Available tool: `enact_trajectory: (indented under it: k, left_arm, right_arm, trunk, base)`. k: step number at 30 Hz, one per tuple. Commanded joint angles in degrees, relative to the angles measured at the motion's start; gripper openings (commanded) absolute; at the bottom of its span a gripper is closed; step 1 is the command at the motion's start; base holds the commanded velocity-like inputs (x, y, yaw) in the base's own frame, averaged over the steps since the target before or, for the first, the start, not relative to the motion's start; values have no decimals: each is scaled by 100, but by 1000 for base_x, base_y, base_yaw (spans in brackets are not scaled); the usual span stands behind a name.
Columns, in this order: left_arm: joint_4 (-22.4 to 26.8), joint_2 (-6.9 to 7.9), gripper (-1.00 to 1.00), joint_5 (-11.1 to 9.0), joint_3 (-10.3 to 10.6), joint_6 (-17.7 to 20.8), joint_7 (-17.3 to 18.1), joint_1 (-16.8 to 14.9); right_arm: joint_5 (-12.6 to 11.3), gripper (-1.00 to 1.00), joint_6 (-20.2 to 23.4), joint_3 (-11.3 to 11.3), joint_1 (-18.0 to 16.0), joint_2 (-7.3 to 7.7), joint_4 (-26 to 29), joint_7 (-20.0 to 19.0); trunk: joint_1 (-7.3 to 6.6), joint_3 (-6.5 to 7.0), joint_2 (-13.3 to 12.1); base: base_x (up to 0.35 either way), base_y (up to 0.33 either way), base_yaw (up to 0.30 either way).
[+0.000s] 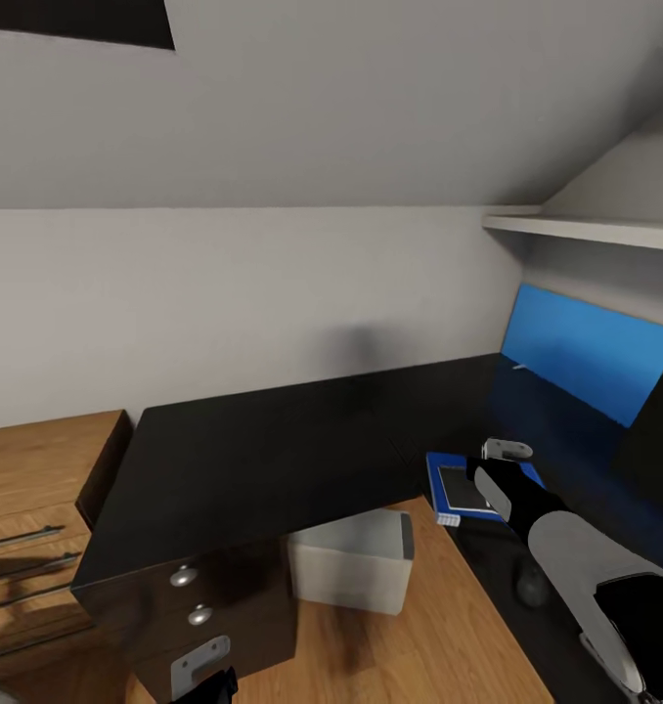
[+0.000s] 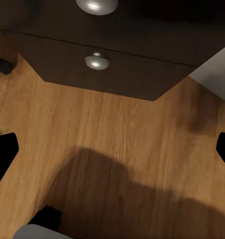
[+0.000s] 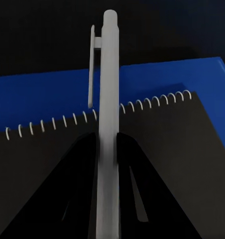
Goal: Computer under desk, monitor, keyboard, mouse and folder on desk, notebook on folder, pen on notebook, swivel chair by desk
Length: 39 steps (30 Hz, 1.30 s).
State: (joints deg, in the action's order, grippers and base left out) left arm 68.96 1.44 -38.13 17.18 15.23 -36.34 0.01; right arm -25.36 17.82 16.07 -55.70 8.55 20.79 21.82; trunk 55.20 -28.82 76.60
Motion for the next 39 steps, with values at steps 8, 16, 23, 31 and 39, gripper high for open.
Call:
enact_trajectory:
  k: [8,16,23,31,39]
  left_arm:
    - [13,6,100,-27,9,23,-39,-1]
    - [13,6,100,-27,4,28,-39,-1]
    - [4,6,100,-35,4,32,-44,-1]
    - [-13,6,100,-45,4,28,-48,-1]
    - [-17,6,100,-53,4,24,-56,-1]
  right_arm:
    - [-40,100,37,46,-3,6,18,24]
    - [-39,100,37,38,-3,14,37,24]
    - [-49,100,61,23,-3,14,416,48]
    - [-45,100,345,75,308,-52,1255,82]
    - [-81,100,1856,70,1792,-63,4518,248]
  trunk:
    - [45,-41,85]
    - [45,-41,85]
    - [45,-41,85]
    - [45,-41,85]
    - [45,-41,85]
  base:
    - [0,0,0]
    - [0,0,0]
    - [0,0,0]
    - [0,0,0]
    - [0,0,0]
